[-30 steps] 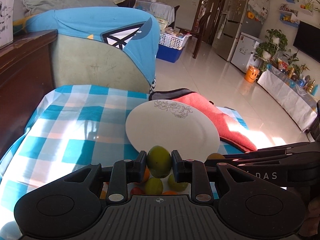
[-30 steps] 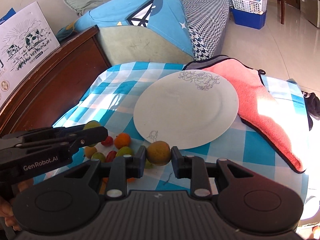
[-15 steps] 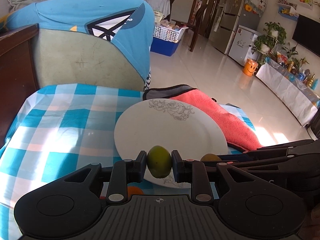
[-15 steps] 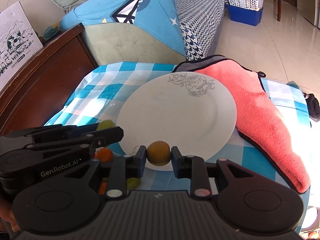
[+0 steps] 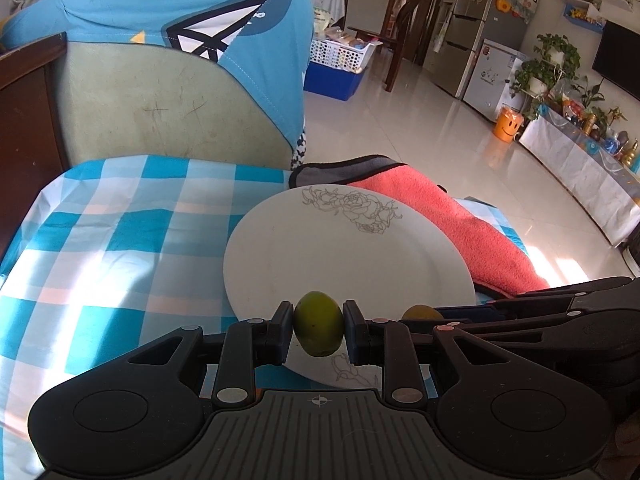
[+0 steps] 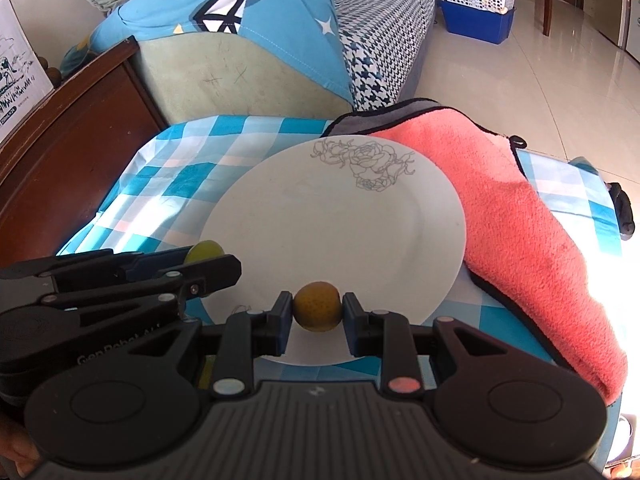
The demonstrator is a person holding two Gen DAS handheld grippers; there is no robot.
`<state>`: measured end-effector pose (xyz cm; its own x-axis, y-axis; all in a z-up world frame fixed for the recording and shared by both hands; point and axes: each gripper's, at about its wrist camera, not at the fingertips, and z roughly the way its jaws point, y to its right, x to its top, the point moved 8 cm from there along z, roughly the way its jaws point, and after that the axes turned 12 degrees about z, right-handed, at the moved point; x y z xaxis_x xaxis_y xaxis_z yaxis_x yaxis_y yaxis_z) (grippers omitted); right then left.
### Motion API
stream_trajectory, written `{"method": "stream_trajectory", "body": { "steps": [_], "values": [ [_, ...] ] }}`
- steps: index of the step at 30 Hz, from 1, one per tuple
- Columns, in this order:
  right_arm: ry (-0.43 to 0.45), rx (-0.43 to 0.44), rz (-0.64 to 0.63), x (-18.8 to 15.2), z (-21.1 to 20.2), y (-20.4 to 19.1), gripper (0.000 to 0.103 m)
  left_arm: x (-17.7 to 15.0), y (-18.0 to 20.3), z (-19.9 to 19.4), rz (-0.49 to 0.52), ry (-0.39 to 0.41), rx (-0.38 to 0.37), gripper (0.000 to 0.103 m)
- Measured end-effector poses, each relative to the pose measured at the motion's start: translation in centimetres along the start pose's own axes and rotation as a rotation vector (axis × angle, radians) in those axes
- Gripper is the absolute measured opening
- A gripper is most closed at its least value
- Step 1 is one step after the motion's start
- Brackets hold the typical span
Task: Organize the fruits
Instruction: 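Carry both fruits onto the white plate and open both grippers, then move both open grippers back over the fruit pile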
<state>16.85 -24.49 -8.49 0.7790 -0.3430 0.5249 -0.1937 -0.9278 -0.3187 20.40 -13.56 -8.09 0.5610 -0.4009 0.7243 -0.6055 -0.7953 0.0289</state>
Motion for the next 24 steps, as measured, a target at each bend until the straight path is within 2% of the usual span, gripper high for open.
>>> {"method": "stream_trajectory", "body": {
  "steps": [6, 9, 11, 14, 18, 22, 24],
  "values": [
    [0.009, 0.023, 0.036, 0.5, -0.2, 0.1, 0.031, 0.3, -0.1, -0.5, -0.003, 0.016, 0.016, 0.027],
    [0.032, 0.021, 0.026, 0.9, -0.8, 0.0, 0.031, 0.6, -0.2, -1.1, -0.014, 0.026, 0.036, 0.037],
    [0.041, 0.022, 0.031, 1.2, -1.1, 0.0, 0.032, 0.8, -0.5, -1.7, -0.02, 0.037, 0.059, 0.051],
    [0.053, 0.024, 0.038, 1.5, -1.5, 0.1, 0.036, 1.3, -0.6, -3.0, -0.004, 0.062, 0.084, 0.062],
    [0.065, 0.032, 0.029, 1.6, -2.2, -0.4, 0.04, 1.4, -0.7, -4.5, -0.003, 0.063, 0.092, 0.069],
    [0.071, 0.035, 0.018, 1.4, -2.9, -0.8, 0.051, 1.0, -1.2, -5.6, -0.009, 0.048, 0.109, 0.076],
    [0.077, 0.041, 0.012, 1.1, -3.4, -1.1, 0.052, 0.7, -1.4, -6.1, 0.004, 0.046, 0.125, 0.078]
  ]
}}
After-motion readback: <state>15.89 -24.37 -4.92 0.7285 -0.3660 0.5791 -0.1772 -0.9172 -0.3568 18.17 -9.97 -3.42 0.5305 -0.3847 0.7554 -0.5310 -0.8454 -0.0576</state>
